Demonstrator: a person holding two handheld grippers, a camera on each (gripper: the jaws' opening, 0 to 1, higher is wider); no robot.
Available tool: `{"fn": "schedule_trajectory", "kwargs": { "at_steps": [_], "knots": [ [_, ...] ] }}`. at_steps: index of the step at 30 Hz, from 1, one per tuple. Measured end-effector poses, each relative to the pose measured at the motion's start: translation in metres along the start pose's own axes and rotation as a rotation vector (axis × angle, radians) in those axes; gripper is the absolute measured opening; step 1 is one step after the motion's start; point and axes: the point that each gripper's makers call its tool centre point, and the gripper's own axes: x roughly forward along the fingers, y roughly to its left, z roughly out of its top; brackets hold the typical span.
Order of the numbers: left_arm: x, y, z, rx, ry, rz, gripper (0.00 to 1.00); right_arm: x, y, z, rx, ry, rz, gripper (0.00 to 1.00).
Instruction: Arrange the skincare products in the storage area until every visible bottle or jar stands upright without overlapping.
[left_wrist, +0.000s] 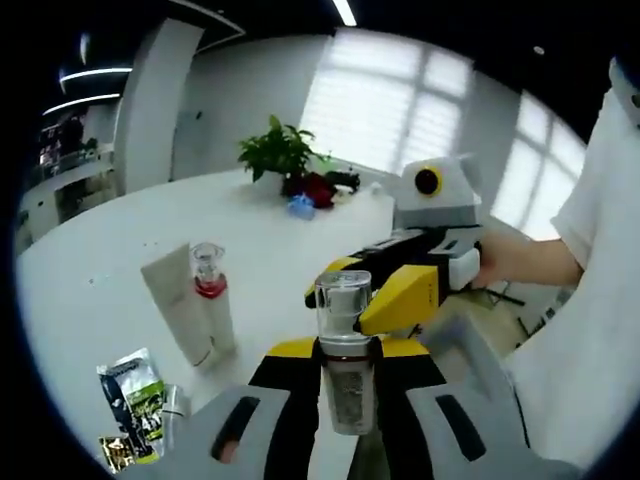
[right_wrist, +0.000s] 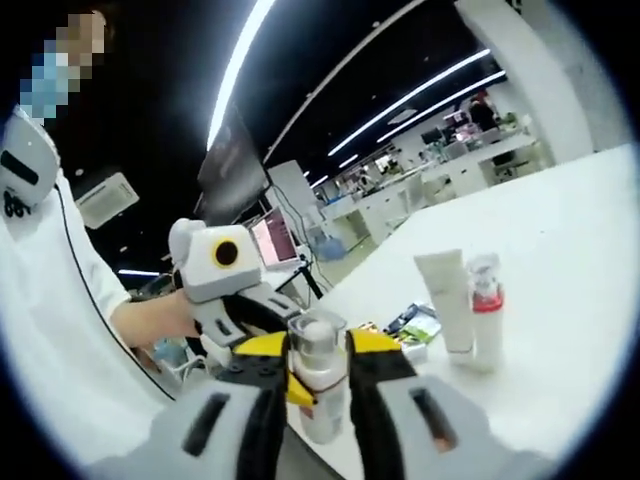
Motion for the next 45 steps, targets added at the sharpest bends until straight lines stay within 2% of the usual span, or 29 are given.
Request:
{"fn": "schedule_trajectory", "kwargs": {
  "at_steps": [8,12,15,20,25,28,37,45],
  "knots": [
    [0.004,0.001,0.003,0.03,-0.005,-0.01,0.18,-0.003,-0.006,0.004,-0.05,-0.027,-0.029,0.21],
    [0.008,0.005,-0.01,0.072,0.054,0.003,0.28,-0.003,-0.011,0.011,-0.088,-0.038,-0.054,0.21],
    [0.011,0.008,-0.019,0.08,0.082,0.007,0.27,-0.003,-0.015,0.014,-0.11,-0.037,-0.065,0.21],
    [0.016,0.016,-0.033,0.104,0.127,0.026,0.26,-0.002,-0.02,0.011,-0.165,0.001,-0.083,0.21],
    [0.022,0.022,-0.041,0.11,0.146,0.026,0.24,0.003,-0.02,0.002,-0.216,0.043,-0.083,0.21],
    [0.027,0.025,-0.044,0.125,0.154,0.023,0.17,0.006,-0.022,-0.004,-0.228,0.063,-0.085,0.21],
    [0.043,0.04,-0.055,0.16,0.189,0.027,0.17,0.009,-0.041,-0.019,-0.292,0.133,-0.13,0.21],
    [0.064,0.063,-0.074,0.194,0.217,0.05,0.17,0.014,-0.067,-0.041,-0.327,0.2,-0.174,0.21]
  ]
}}
